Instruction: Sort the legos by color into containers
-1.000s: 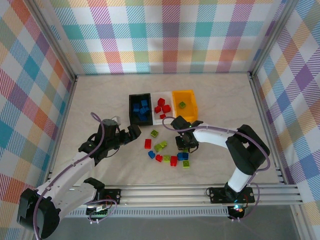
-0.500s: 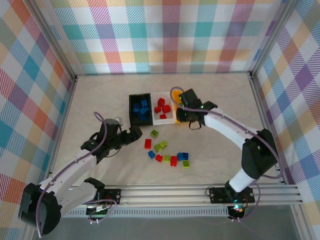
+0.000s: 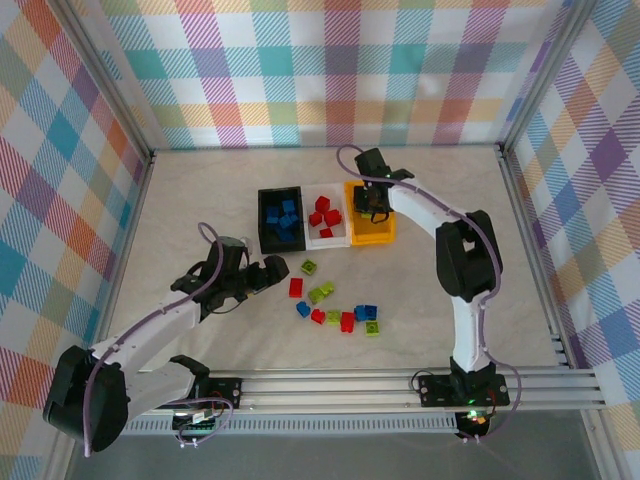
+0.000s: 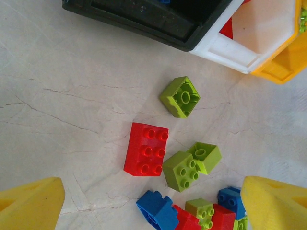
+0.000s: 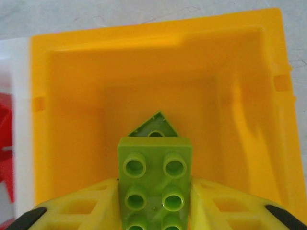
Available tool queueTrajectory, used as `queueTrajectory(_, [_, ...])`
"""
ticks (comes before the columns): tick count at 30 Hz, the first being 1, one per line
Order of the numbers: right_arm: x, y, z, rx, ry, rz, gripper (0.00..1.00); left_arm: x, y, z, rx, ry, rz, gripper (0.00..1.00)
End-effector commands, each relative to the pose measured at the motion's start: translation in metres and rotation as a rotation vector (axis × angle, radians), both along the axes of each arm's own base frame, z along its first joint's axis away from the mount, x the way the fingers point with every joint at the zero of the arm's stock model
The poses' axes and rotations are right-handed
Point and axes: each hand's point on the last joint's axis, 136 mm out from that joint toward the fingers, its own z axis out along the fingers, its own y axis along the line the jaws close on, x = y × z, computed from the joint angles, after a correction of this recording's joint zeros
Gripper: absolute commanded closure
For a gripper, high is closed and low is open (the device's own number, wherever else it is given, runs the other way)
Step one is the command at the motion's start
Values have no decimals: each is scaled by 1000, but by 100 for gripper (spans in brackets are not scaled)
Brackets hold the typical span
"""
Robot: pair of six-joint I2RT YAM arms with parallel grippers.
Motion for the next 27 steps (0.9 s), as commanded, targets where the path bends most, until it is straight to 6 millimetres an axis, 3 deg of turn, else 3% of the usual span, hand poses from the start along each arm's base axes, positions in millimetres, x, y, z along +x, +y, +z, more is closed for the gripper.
queueTrajectory(1, [3,-1,15,23,-6,-14,50,0,-4,3,-8,-8,-33,6])
queueTrajectory(4, [-1,1,26,48,-22,-3,37,-1,-4,2,-3,2,-35,4])
queueTrajectory(7, [-15,1,37,75,-32,14,32,-2,-2,3,-2,-2,-29,0])
queueTrajectory(11, [-61,14,48,166,-19,81,27,-3,-1,7,-2,-12,-25,0])
queueTrajectory(16, [-144,35,27,190,70,206,25,-4,1,9,-4,-17,-16,0])
queueTrajectory(19, [-184,59,8,209,143,316,24,-11,6,3,13,14,-12,0])
queueTrajectory(23, [-206,85,-14,229,198,411,25,-14,9,-3,24,28,-4,0])
queueTrajectory(27, [-206,98,-29,209,205,451,25,-17,12,-6,23,35,5,0])
